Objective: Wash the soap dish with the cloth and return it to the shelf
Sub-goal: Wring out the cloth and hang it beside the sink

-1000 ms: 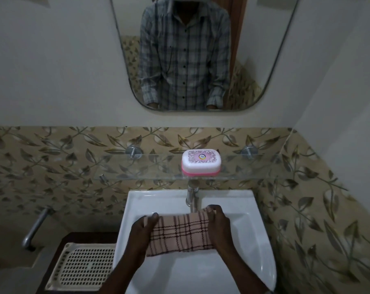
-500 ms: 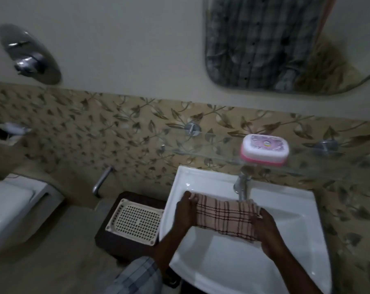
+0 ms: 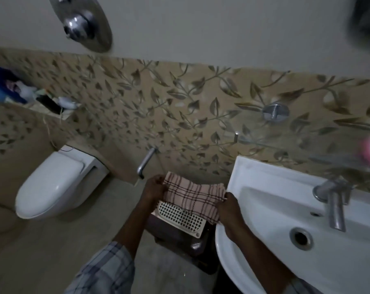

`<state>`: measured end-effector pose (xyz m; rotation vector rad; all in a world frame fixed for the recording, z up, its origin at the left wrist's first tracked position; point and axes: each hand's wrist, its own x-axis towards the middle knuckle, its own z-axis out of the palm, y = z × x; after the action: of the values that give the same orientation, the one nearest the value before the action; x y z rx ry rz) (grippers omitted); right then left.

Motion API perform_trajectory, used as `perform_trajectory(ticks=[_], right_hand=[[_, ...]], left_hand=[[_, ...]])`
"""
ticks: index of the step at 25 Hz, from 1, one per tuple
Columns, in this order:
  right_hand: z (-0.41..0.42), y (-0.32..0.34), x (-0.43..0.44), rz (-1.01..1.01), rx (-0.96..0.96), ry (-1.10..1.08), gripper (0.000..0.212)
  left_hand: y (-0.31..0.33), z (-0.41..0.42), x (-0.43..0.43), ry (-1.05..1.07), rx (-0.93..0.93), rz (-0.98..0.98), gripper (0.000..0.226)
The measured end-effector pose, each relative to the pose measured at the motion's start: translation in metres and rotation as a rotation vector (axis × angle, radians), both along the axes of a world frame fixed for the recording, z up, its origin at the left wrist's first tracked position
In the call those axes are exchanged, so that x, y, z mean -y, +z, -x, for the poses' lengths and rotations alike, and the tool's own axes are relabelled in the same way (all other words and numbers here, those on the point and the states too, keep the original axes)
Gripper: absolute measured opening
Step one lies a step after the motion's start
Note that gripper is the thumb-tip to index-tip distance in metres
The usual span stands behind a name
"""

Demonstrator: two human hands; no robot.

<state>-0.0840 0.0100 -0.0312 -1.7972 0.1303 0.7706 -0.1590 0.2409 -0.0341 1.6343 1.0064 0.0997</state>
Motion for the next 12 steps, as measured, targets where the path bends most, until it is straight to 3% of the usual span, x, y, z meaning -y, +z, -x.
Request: perform_trajectory(ticks=[2, 6, 12], right_hand=[[0.014, -0.032, -0.038, 0.121, 0.025, 0.013, 0.046], [0.028, -0.113, -0.082, 0.263, -0.153, -0.046, 0.034], [0.022, -0.227, -0.132, 0.463, -0.117, -0.083, 0.039]], left_hand=[[-0.039, 0.006, -0.031, -0.011, -0.061, -0.146, 0.034], [-0.131, 0.007, -0.057, -0.078, -0.219, -0.314, 0.031], [-0.218, 0.004, -0.077, -0.169, -0.250, -0.480, 0.024]])
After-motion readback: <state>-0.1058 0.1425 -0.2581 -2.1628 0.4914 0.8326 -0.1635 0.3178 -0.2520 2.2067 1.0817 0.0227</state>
